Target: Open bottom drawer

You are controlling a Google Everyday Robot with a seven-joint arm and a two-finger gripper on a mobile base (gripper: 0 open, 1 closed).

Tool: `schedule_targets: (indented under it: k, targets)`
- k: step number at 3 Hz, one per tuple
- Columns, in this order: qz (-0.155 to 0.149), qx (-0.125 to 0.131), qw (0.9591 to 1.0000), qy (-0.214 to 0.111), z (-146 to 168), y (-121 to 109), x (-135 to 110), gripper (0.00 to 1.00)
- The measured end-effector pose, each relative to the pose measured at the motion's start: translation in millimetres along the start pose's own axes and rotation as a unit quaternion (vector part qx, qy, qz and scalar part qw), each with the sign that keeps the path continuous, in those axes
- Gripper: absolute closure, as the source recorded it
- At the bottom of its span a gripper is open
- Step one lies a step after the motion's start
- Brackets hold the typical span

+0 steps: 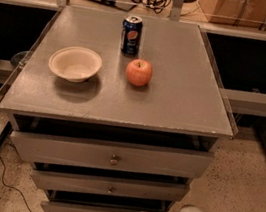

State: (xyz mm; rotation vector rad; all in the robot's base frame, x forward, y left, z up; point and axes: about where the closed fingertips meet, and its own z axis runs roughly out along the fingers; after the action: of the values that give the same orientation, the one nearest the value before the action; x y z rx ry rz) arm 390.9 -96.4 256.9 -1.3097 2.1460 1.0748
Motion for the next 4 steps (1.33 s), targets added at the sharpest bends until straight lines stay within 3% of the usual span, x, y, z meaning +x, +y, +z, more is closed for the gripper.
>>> schedule_targets:
  k: [2,3,4]
  targets:
    - [-0.01,0.03,0.9993,0.02,4.6,-8.9,-8.1,0.0]
    - [-0.011,0.032,0.9992,0.022,4.7,-8.7,-8.2,0.0]
    - [-0.006,0.055,0.9973,0.048,17.7,-19.7,-10.9,0.0]
